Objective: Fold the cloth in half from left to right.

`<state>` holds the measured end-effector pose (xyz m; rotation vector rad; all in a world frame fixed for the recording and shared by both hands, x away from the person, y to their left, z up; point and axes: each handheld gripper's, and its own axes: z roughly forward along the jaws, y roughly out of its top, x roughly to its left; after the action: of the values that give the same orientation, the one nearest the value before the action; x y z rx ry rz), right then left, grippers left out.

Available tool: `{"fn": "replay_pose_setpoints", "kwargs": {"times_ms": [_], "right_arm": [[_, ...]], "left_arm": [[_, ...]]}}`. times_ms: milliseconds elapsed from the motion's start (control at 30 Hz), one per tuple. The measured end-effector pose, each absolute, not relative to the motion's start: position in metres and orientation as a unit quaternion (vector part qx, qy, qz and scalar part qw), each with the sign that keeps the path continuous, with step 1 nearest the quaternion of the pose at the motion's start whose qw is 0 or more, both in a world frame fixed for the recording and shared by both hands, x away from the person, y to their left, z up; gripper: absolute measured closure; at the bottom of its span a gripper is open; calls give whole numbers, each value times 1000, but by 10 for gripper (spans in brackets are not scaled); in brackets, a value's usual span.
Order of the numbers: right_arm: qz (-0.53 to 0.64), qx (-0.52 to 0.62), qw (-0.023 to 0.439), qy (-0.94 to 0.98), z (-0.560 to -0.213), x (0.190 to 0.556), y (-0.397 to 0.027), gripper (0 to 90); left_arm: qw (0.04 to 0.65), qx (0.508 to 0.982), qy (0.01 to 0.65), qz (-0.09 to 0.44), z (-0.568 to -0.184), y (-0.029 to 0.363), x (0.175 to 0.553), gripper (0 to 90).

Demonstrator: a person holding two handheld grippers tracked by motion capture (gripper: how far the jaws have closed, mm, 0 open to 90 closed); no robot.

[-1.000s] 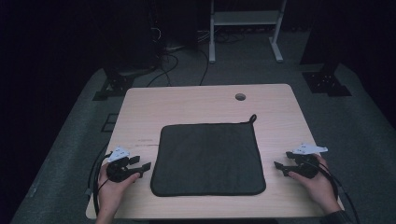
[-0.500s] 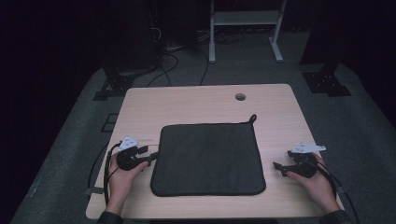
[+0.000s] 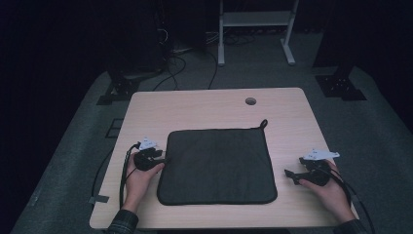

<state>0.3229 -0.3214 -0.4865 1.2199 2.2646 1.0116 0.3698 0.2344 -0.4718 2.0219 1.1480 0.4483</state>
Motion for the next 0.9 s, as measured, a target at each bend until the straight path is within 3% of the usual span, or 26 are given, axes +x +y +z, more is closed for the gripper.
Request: {"fn": "replay_pose_setpoints", "kwargs": {"times_ms": [400, 633, 767, 900], "right_arm": [[360, 432, 188, 805, -486, 323, -321, 172], [360, 432, 188, 805, -486, 323, -321, 172], [360, 432, 188, 805, -486, 323, -321, 172], [360, 433, 187, 805, -486, 323, -321, 172]], "left_arm": [[351, 787, 464, 203, -475, 238, 367, 507], [358, 791, 458, 193, -475, 232, 365, 669], [369, 786, 463, 178, -476, 230, 364, 816], [370, 782, 471, 171, -475, 229, 364, 878]]}}
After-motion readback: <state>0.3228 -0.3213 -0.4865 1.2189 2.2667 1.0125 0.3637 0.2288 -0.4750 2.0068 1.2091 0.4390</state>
